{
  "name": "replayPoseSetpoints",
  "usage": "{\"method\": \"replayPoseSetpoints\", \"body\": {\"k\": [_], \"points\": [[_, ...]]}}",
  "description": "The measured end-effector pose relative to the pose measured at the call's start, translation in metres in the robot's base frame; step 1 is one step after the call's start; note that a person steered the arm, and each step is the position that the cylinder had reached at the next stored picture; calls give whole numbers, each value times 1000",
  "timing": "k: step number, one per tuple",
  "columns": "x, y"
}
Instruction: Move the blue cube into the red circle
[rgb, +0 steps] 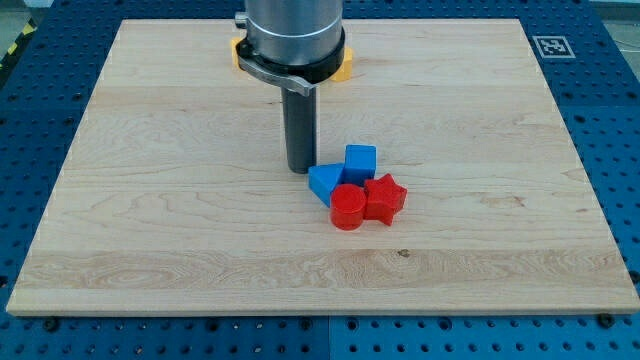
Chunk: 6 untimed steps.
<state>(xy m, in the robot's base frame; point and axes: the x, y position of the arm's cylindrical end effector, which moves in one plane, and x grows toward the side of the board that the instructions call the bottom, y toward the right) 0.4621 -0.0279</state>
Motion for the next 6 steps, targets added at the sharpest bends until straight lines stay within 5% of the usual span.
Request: {"method": "replayPoseSetpoints", "body": {"k": [3, 6], "points": [[-40, 66], [4, 78]]}}
